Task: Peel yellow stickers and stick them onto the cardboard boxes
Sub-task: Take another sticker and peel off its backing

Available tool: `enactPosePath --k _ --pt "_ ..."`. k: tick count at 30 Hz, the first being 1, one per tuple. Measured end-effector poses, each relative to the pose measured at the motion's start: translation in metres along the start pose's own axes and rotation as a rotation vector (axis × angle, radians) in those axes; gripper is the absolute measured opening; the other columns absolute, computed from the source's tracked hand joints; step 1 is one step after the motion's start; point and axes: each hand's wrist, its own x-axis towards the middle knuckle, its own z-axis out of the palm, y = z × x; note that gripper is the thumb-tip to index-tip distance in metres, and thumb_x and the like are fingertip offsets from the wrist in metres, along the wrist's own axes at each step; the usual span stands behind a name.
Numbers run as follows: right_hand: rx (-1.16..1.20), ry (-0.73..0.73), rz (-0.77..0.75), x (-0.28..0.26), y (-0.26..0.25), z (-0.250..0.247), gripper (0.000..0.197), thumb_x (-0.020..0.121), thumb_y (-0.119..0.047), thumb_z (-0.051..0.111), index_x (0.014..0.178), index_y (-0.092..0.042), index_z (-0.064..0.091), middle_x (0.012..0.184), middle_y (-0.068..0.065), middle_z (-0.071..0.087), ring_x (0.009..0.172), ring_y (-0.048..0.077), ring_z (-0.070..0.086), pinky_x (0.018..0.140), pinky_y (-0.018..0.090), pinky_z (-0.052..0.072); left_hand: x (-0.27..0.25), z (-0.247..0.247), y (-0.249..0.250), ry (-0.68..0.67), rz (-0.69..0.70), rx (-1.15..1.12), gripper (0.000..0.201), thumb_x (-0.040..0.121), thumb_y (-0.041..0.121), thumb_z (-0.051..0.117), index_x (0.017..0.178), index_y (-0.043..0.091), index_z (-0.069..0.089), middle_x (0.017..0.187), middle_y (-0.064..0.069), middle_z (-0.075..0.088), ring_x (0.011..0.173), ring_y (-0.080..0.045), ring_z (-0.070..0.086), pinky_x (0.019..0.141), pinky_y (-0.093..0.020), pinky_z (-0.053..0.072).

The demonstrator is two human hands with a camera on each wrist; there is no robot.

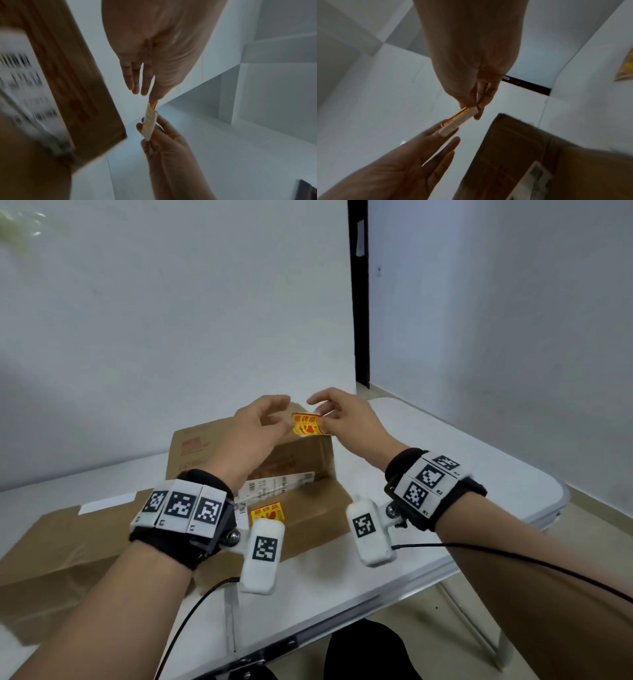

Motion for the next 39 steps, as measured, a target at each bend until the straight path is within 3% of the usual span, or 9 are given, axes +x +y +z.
enactPosePath --k 5,8,11,15,19,27,32,36,39 --pt "-0.131 -0.132 -0.144 -0.003 -0.029 0.051 0.031 0.087 -0.007 0.057 0.115 -0.02 0.059 0.082 -0.013 0.059 0.075 0.002 0.057 0.068 0.013 0.046 -0.025 -0.044 -0.022 0.106 -0.057 0.038 0.014 0.087 0.027 0.067 0.1 0.028 0.072 0.095 0.01 0.071 0.09 -0.006 0.066 0.069 -0.015 0.049" --pt "-0.07 -0.174 -0.161 -0.007 -0.039 0.08 0.033 0.087 -0.007 0.06 0.118 -0.018 0.058 0.087 -0.007 0.064 0.08 0.004 0.06 0.069 0.012 0.047 -0.037 -0.065 -0.04 0.17 -0.087 0.069 0.01 0.085 0.023 0.069 0.093 0.026 0.074 0.091 0.006 0.073 0.089 -0.012 0.067 0.074 -0.025 0.052" --pt "0.077 -0.268 -0.057 -0.011 -0.046 0.102 0.039 0.086 -0.01 0.066 0.122 -0.015 0.055 0.094 0.004 0.07 0.091 0.015 0.066 0.081 0.026 0.054 -0.05 -0.08 -0.056 0.268 -0.1 0.027 0.01 0.083 0.024 0.07 0.087 0.032 0.075 0.092 0.007 0.074 0.093 -0.015 0.067 0.089 -0.042 0.053" --pt "0.226 -0.314 0.068 -0.016 -0.055 0.118 0.035 0.089 -0.012 0.065 0.122 -0.012 0.054 0.101 0.016 0.071 0.092 0.023 0.07 0.08 0.034 0.058 -0.062 -0.091 -0.068 0.328 -0.123 -0.046 0.012 0.085 0.02 0.068 0.084 0.03 0.074 0.093 0.007 0.073 0.093 -0.013 0.067 0.084 -0.033 0.054" --pt "0.112 -0.25 -0.018 -0.02 -0.06 0.131 0.026 0.09 -0.014 0.062 0.115 -0.015 0.055 0.101 0.014 0.07 0.092 0.027 0.069 0.081 0.048 0.057 -0.07 -0.097 -0.071 0.276 -0.163 -0.126 0.007 0.089 0.019 0.065 0.089 0.021 0.072 0.082 0.003 0.071 0.078 -0.009 0.065 0.073 -0.024 0.052" --pt "-0.032 -0.305 -0.178 -0.032 -0.067 0.137 0.026 0.091 -0.015 0.061 0.116 -0.019 0.055 0.092 0.002 0.067 0.085 0.013 0.066 0.075 0.033 0.056 -0.078 -0.109 -0.071 0.303 -0.211 -0.083 0.017 0.088 0.028 0.065 0.097 0.014 0.073 0.088 -0.004 0.074 0.077 -0.008 0.065 0.082 -0.03 0.056" --pt "-0.066 -0.305 -0.217 -0.034 -0.068 0.139 0.027 0.091 -0.015 0.061 0.118 -0.018 0.055 0.079 -0.014 0.058 0.068 -0.005 0.052 0.062 0.01 0.038 -0.081 -0.11 -0.073 0.293 -0.236 -0.056 0.018 0.089 0.024 0.065 0.098 0.01 0.071 0.088 -0.005 0.073 0.077 -0.009 0.065 0.077 -0.025 0.056" --pt "-0.073 -0.281 -0.22 -0.035 -0.066 0.141 0.026 0.088 -0.013 0.064 0.112 -0.016 0.056 0.082 -0.012 0.058 0.063 -0.004 0.052 0.062 0.01 0.041 -0.083 -0.11 -0.078 0.271 -0.278 -0.165 0.013 0.09 0.019 0.064 0.093 0.008 0.071 0.084 -0.006 0.074 0.074 -0.009 0.068 0.069 -0.021 0.055" --pt "-0.143 -0.213 -0.288 -0.034 -0.066 0.142 0.022 0.083 -0.011 0.068 0.102 -0.017 0.059 0.094 -0.007 0.052 0.084 0.006 0.053 0.077 0.02 0.045 -0.083 -0.108 -0.079 0.263 -0.298 -0.265 0.01 0.09 0.015 0.063 0.089 0.008 0.07 0.083 -0.009 0.075 0.075 -0.012 0.071 0.07 -0.021 0.057"
